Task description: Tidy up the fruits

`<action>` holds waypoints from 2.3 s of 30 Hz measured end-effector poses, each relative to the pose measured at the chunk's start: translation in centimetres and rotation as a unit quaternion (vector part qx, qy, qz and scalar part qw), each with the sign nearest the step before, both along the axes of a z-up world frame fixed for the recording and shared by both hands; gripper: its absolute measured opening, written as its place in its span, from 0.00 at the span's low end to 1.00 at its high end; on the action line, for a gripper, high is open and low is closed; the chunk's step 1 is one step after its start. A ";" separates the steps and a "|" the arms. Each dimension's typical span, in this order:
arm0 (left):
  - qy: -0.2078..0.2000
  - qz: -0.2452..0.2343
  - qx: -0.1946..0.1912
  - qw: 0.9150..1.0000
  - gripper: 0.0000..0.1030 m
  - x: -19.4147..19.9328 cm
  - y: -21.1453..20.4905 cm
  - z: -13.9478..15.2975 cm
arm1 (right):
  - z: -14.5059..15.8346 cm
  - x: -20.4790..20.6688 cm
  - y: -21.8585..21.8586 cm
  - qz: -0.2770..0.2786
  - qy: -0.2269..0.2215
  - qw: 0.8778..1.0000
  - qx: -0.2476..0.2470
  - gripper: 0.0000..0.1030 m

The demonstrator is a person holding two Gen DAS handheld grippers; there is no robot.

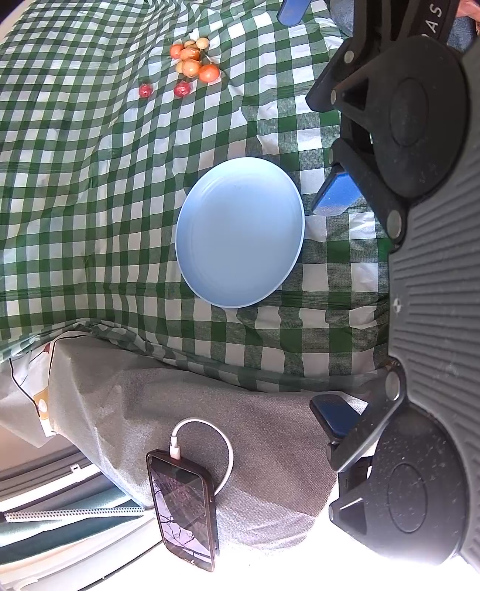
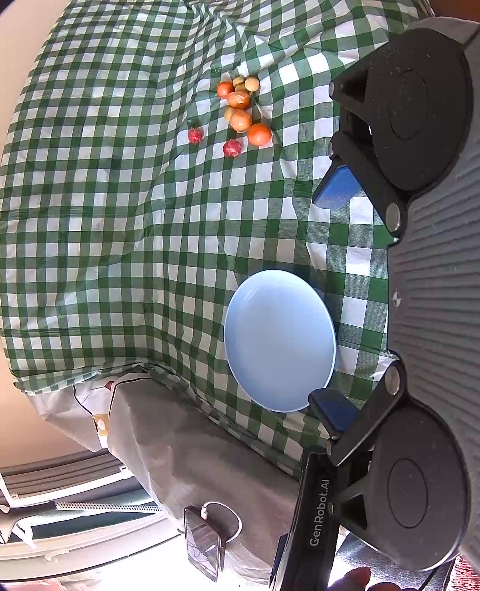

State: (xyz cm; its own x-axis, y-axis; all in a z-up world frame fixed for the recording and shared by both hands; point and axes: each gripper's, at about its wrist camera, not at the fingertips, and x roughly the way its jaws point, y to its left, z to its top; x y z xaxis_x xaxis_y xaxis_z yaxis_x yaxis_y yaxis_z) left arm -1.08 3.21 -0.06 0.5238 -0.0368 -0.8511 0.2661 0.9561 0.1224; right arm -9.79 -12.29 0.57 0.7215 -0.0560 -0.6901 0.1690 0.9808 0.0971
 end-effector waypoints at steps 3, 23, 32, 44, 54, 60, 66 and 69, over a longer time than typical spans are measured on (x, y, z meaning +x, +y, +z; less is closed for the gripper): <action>0.001 0.000 0.000 1.000 1.00 0.0 0.0 0.0 | 0.0 0.0 0.1 0.000 0.000 1.000 -0.002 1.00; 0.007 -0.002 0.005 1.000 1.00 0.5 -0.2 -0.1 | -0.6 0.1 -0.4 -0.007 -0.026 0.999 -0.019 1.00; 0.005 -0.050 0.016 0.999 1.00 2.3 -5.8 -0.3 | -0.6 -0.5 -7.5 -0.111 -0.090 0.989 0.029 1.00; 0.017 -0.206 -0.006 0.978 1.00 6.0 -24.8 -5.2 | -6.0 1.5 -24.9 -0.224 -0.053 0.972 -0.051 1.00; 0.038 -0.267 0.016 0.963 0.99 11.0 -37.3 -14.4 | -15.3 10.4 -36.6 -0.190 0.016 0.981 -0.030 0.99; 0.055 -0.295 -0.025 0.954 0.70 12.7 -38.9 -15.6 | -18.5 14.0 -37.6 -0.150 0.026 0.988 -0.028 0.98; 0.069 -0.321 -0.044 0.944 0.38 11.9 -39.3 -15.3 | -18.0 13.8 -35.4 -0.138 0.012 0.987 -0.086 0.29; 0.065 -0.314 -0.050 0.946 0.38 10.9 -37.5 -13.8 | -17.2 12.5 -35.9 -0.176 0.021 0.982 -0.063 0.29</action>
State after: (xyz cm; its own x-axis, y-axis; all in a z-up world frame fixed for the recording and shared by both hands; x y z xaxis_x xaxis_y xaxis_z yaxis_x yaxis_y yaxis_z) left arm 9.85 -34.28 -13.87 0.2638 -0.3898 -0.8823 0.7919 0.6098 -0.0327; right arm 2.69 -48.18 -16.61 0.6137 -0.3835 -0.6901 0.5015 0.8644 -0.0344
